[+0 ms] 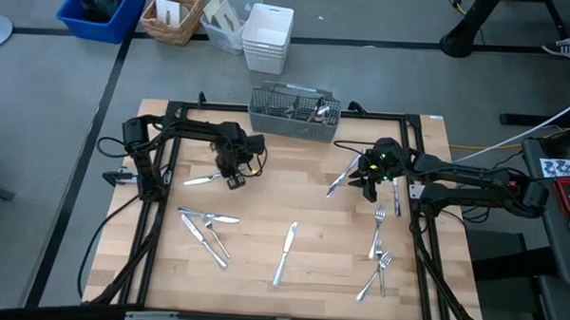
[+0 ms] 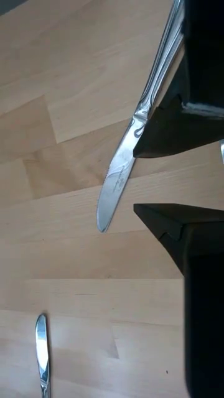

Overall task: Sort silverware
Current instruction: Put the table knife into the gray silverware organizer

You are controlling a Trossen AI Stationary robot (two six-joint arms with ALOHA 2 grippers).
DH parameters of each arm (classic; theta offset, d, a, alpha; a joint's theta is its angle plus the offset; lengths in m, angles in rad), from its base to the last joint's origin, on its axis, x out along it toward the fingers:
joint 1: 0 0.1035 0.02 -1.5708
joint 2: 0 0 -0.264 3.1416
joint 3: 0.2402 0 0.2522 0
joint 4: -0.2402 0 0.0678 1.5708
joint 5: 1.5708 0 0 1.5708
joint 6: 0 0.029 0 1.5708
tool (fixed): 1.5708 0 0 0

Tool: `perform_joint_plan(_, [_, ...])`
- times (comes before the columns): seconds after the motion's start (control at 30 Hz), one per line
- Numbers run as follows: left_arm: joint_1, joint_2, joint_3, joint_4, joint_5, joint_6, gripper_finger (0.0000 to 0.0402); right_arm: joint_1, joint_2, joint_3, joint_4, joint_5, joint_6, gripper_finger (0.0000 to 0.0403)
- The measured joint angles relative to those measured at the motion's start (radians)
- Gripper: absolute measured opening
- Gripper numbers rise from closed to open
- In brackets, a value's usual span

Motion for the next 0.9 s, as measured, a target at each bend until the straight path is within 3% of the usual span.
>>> perform_joint_plan(0.2, [-0.006, 0.000, 0.000, 0.102, -0.033, -0.210, 0.0003, 0.000, 0.000, 0.000, 0.000, 0.000, 0.000, 0.0131])
perform_joint_plan(0.5, [-0.006, -0.001, 0.002, 0.350, -0.014, -0.197, 0.0002, 0.000, 0.000, 0.000, -0.001, 0.000, 0.000, 0.0131])
perform_joint_plan(0.7, [-0.003, -0.001, 0.002, 0.316, -0.121, -0.229, 0.0002, 0.000, 0.000, 0.000, -0.001, 0.000, 0.000, 0.0131])
perform_joint_plan(0.9, [-0.015, -0.001, -0.009, 0.308, -0.152, -0.260, 0.0003, 0.000, 0.000, 0.000, -0.001, 0.000, 0.000, 0.0131])
